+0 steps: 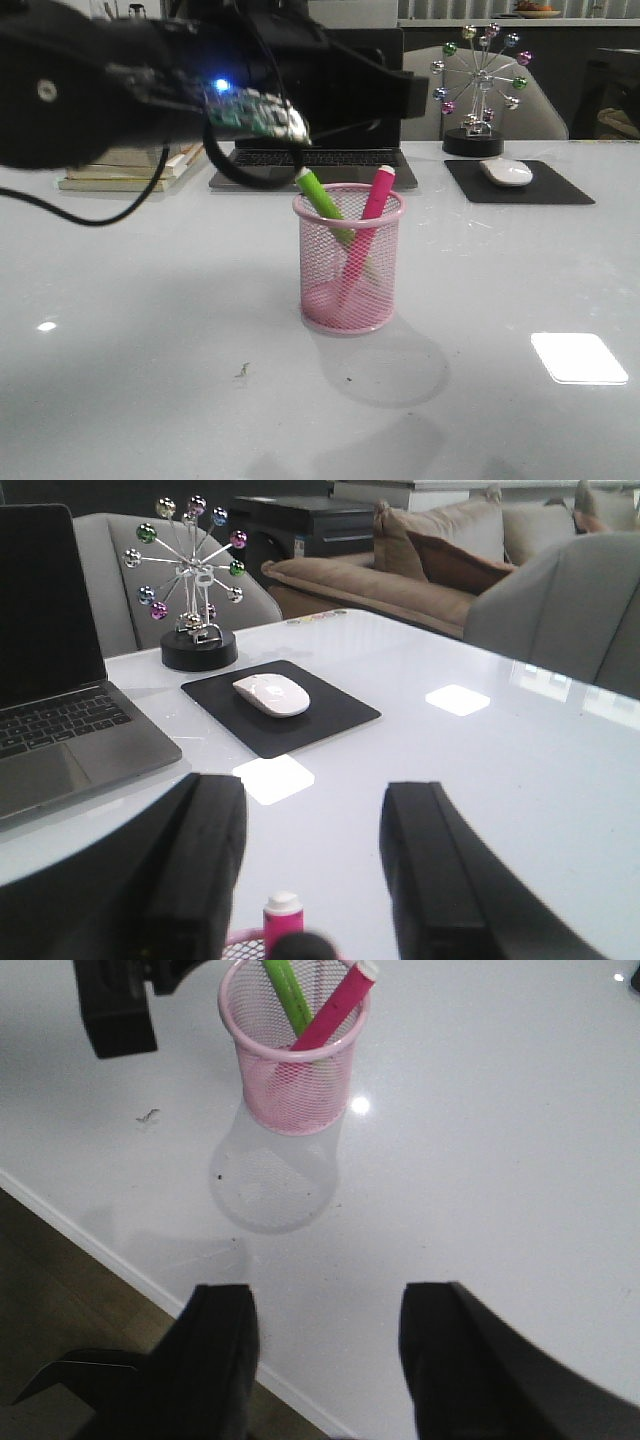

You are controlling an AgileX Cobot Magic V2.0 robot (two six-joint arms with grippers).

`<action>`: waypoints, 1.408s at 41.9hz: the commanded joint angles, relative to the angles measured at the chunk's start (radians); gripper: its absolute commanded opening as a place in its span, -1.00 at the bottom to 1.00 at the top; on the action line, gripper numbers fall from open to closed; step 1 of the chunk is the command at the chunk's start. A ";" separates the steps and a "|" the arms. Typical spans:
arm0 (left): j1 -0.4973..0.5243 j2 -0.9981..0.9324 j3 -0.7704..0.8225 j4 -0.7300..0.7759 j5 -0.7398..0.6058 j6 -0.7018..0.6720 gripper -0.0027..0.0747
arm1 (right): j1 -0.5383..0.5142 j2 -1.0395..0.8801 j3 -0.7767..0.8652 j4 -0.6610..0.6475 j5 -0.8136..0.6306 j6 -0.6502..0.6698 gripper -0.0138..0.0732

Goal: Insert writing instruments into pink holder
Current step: 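Withdraw the left gripper away from the holder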

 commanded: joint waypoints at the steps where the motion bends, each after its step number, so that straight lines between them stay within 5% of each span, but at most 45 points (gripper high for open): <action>1: -0.004 -0.142 -0.068 0.006 0.176 0.084 0.09 | -0.002 -0.011 -0.028 -0.010 -0.059 -0.003 0.34; 11: -0.004 -0.395 -0.164 0.055 0.797 0.127 0.09 | -0.002 -0.011 -0.028 -0.010 -0.060 -0.003 0.34; 24: -0.004 -0.676 -0.157 0.105 1.277 0.127 0.09 | -0.002 -0.011 -0.028 -0.010 -0.060 -0.003 0.34; 36: -0.004 -0.919 0.023 0.105 1.337 0.097 0.09 | -0.002 -0.011 -0.028 -0.010 -0.073 -0.003 0.34; 49: -0.004 -1.065 0.159 0.187 1.352 -0.106 0.08 | -0.002 -0.011 -0.028 -0.008 -0.083 -0.003 0.34; 59: -0.004 -1.060 0.161 0.191 1.354 -0.127 -0.27 | -0.002 -0.011 -0.028 -0.012 -0.073 -0.004 0.12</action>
